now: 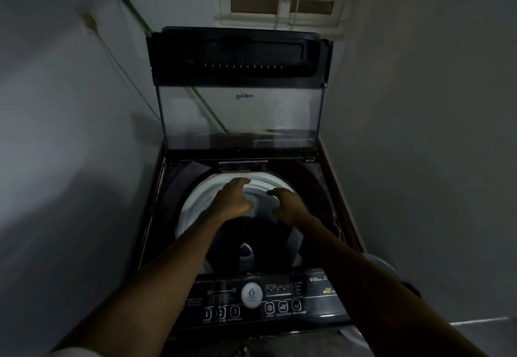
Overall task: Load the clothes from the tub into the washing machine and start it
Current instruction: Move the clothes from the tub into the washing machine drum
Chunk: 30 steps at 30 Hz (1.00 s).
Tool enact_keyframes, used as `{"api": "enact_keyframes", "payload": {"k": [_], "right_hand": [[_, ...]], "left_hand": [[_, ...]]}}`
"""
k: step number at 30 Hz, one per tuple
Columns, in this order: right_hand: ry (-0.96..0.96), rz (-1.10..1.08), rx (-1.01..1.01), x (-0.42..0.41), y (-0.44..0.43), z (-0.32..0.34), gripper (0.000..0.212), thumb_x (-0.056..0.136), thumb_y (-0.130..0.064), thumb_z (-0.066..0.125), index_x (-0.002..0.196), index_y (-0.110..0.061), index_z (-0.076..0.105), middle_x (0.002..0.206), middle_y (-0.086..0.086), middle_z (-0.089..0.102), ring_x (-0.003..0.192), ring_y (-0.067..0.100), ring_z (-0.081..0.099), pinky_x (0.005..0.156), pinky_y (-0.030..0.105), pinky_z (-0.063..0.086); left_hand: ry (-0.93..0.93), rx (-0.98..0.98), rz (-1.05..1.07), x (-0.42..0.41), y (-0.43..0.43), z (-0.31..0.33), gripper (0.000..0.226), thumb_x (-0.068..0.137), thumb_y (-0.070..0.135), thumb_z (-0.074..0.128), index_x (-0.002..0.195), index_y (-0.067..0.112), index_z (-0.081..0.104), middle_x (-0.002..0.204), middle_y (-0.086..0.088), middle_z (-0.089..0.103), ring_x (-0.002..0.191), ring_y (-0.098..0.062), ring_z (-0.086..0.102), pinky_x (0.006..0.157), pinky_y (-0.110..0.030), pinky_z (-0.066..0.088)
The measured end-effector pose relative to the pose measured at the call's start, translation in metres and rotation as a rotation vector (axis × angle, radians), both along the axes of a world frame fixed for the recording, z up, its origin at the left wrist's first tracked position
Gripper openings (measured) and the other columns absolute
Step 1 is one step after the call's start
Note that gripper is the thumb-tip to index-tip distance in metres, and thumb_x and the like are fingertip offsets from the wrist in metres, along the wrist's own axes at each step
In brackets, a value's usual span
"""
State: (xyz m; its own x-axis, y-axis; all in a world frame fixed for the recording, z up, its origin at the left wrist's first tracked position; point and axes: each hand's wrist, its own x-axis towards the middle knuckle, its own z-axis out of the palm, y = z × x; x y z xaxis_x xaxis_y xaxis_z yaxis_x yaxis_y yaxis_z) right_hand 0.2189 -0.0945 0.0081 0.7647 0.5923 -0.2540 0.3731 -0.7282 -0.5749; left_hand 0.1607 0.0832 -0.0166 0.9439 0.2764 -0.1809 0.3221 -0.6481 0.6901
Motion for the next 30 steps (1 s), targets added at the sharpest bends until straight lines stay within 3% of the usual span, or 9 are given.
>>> {"api": "enact_keyframes", "payload": {"k": [3,7,11,13,17,21,30], "right_hand": [[-0.015,-0.037,0.041,0.0,-0.013,0.005,0.056,0.072,-0.026,0.063,0.124,-0.005,0.061,0.129,0.014,0.06,0.121,0.026,0.054,0.101,0.028,0.039],[-0.084,-0.108,0.057,0.006,-0.056,0.007,0.046,0.075,-0.006,0.06,0.12,-0.004,0.064,0.124,0.017,0.062,0.118,0.03,0.056,0.096,0.025,0.038],[-0.152,-0.104,0.11,0.009,-0.109,0.01,0.051,0.068,-0.031,0.047,0.113,-0.015,0.066,0.112,0.009,0.066,0.103,0.029,0.062,0.086,0.035,0.052],[-0.174,-0.108,0.128,0.008,-0.141,0.013,0.048,0.069,-0.034,0.047,0.111,-0.019,0.065,0.111,0.007,0.064,0.101,0.027,0.063,0.084,0.036,0.053],[-0.239,-0.097,0.131,0.003,-0.218,0.019,0.051,0.072,-0.034,0.045,0.116,-0.012,0.062,0.116,0.01,0.06,0.105,0.029,0.059,0.087,0.037,0.051],[-0.271,-0.159,0.087,0.002,-0.307,0.005,0.05,0.086,-0.021,0.056,0.135,-0.014,0.051,0.138,0.008,0.05,0.124,0.026,0.05,0.1,0.031,0.041],[-0.208,-0.259,0.035,-0.027,-0.456,-0.023,0.051,0.09,-0.019,0.056,0.139,-0.014,0.045,0.14,0.006,0.05,0.125,0.025,0.05,0.099,0.032,0.042]], "left_hand": [[-0.037,0.056,-0.035,0.0,-0.019,0.001,0.059,0.083,0.018,0.069,0.138,0.02,0.048,0.145,-0.003,0.047,0.132,-0.022,0.045,0.106,-0.035,0.039],[-0.099,0.151,-0.119,0.005,-0.068,0.015,0.059,0.082,0.021,0.067,0.138,0.021,0.049,0.145,-0.002,0.048,0.132,-0.022,0.045,0.107,-0.037,0.038],[-0.178,0.194,-0.156,0.012,-0.133,0.03,0.06,0.082,0.021,0.066,0.139,0.02,0.048,0.144,-0.002,0.048,0.129,-0.024,0.048,0.106,-0.039,0.039],[-0.224,0.221,-0.173,0.013,-0.171,0.034,0.057,0.083,0.023,0.067,0.137,0.018,0.05,0.14,-0.004,0.052,0.126,-0.027,0.051,0.104,-0.041,0.04],[-0.295,0.286,-0.223,0.013,-0.247,0.028,0.055,0.084,0.028,0.066,0.136,0.016,0.051,0.138,-0.003,0.054,0.126,-0.024,0.051,0.104,-0.04,0.041],[-0.292,0.346,-0.23,0.006,-0.327,0.02,0.056,0.088,0.03,0.063,0.14,0.017,0.046,0.142,0.0,0.049,0.132,-0.018,0.045,0.108,-0.035,0.037],[-0.163,0.31,-0.275,-0.023,-0.45,-0.007,0.057,0.091,0.03,0.06,0.144,0.018,0.041,0.146,0.001,0.044,0.136,-0.016,0.039,0.111,-0.035,0.034]]}}
